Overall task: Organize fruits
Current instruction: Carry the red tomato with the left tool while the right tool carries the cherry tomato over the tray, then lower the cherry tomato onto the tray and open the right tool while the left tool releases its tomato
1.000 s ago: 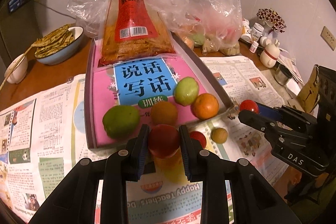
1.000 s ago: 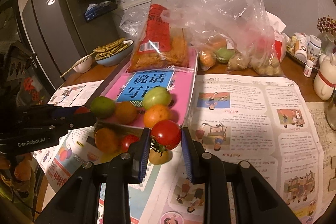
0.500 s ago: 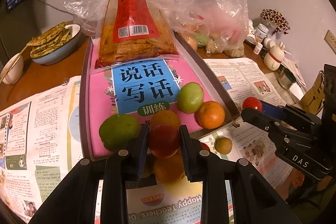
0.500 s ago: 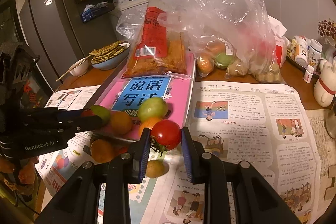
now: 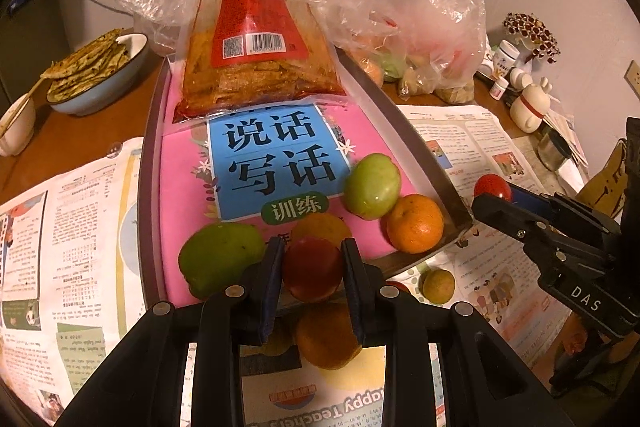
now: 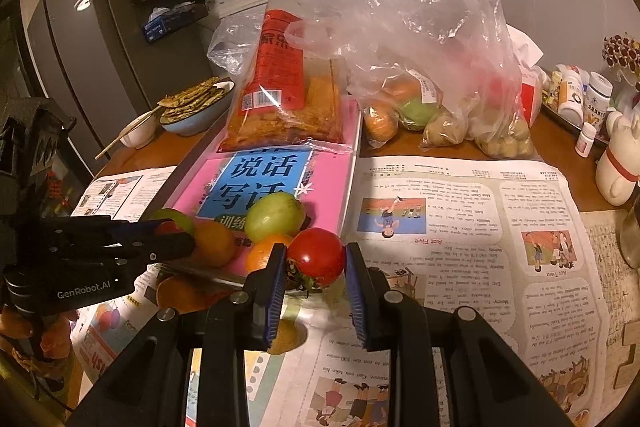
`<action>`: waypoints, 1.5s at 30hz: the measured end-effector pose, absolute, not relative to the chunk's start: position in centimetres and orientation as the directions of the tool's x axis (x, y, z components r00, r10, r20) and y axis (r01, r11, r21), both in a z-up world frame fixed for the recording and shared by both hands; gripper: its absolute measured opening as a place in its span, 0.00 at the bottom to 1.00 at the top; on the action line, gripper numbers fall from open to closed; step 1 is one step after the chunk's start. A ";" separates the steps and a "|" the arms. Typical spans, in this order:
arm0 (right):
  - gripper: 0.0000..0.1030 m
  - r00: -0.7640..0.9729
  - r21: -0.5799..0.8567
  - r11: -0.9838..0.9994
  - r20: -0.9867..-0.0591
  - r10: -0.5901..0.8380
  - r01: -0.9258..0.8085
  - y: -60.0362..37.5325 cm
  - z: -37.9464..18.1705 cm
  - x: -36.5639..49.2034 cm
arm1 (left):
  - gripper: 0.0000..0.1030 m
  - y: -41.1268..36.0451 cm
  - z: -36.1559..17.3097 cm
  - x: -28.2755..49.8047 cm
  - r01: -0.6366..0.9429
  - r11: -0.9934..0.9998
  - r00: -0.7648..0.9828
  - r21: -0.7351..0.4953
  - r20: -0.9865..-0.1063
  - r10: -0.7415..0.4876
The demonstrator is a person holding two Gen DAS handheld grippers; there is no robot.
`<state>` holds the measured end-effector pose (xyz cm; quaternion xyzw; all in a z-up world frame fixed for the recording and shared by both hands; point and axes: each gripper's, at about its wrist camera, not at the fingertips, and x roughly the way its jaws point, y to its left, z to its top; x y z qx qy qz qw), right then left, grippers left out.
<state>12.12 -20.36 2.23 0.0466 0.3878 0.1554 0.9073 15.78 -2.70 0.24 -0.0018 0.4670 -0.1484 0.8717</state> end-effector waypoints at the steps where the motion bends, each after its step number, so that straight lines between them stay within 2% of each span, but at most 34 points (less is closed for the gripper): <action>1: 0.28 0.651 0.206 0.948 -0.690 0.317 -0.242 -20.5 2.2 12.2 | 0.29 -2.7 0.2 15.9 0.258 0.956 0.518 -0.141 -0.815 -0.260; 20: 0.28 0.615 0.182 0.947 -0.724 0.311 -0.265 -19.0 0.7 13.6 | 0.29 -2.5 -0.3 16.6 0.277 0.950 0.498 -0.144 -0.824 -0.271; 45: 0.28 0.639 0.181 0.953 -0.709 0.298 -0.244 -18.7 0.9 14.1 | 0.29 -1.9 -0.4 16.3 0.266 0.950 0.489 -0.165 -0.826 -0.281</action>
